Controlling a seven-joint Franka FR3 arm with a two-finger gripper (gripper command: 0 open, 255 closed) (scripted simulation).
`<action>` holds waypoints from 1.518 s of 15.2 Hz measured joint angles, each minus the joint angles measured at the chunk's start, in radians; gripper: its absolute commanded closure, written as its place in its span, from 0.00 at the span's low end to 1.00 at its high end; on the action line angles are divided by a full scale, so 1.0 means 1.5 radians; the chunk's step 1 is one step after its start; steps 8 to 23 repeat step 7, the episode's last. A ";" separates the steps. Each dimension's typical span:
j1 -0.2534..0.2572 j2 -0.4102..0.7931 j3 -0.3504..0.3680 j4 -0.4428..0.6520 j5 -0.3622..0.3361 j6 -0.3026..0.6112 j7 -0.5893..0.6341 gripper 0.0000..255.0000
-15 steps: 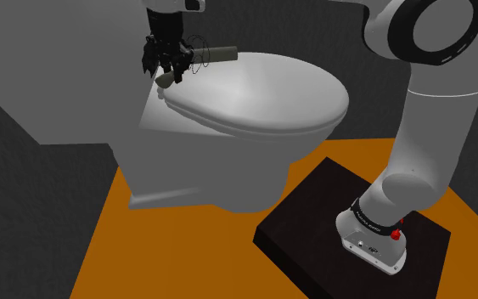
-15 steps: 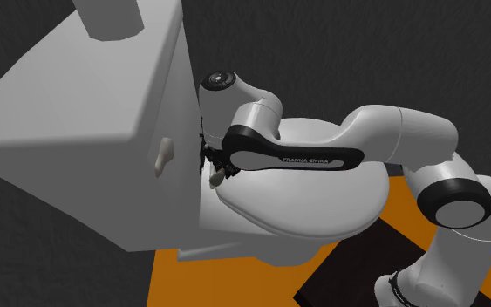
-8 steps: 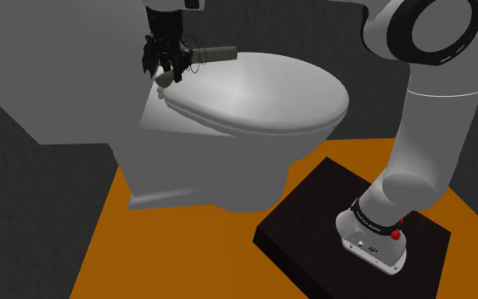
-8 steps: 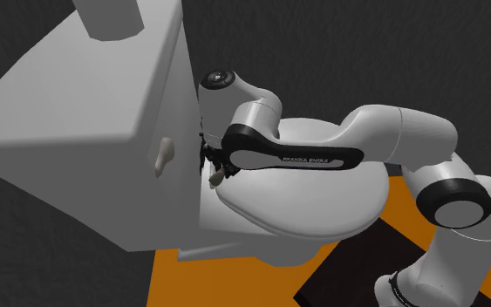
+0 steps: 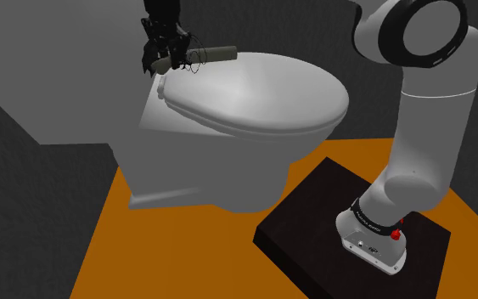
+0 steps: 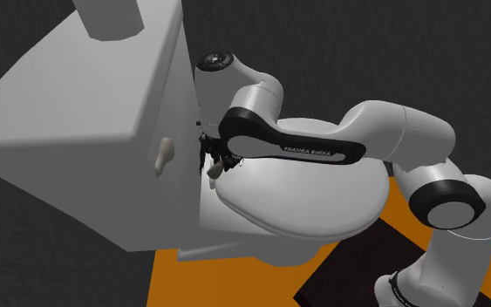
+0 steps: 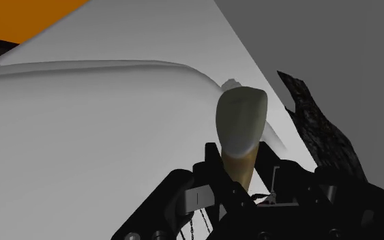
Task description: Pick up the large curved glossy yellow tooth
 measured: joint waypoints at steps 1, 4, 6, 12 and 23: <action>0.006 0.006 -0.001 0.020 -0.004 -0.014 -0.001 1.00; 0.029 0.027 -0.004 0.082 -0.017 -0.055 -0.003 1.00; 0.044 0.041 -0.007 0.124 -0.026 -0.082 -0.006 1.00; 0.049 0.046 -0.008 0.139 -0.029 -0.092 -0.007 1.00; 0.049 0.046 -0.008 0.139 -0.029 -0.092 -0.007 1.00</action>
